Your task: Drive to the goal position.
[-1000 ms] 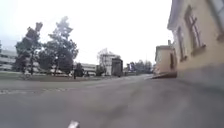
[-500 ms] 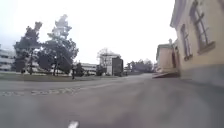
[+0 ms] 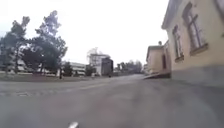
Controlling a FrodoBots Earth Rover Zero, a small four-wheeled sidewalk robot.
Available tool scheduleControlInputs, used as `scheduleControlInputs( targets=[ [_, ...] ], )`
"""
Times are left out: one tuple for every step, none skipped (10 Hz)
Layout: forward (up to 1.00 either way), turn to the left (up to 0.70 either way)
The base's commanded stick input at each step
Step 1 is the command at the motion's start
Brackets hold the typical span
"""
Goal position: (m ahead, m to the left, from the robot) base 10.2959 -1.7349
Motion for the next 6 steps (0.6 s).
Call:
scheduleControlInputs(
  targets=[
    [1.0,0.0],
    [1.0,0.0],
    [1.0,0.0],
    [1.0,0.0],
    [1.0,-0.36],
    [1.0,-0.4]
  ],
)
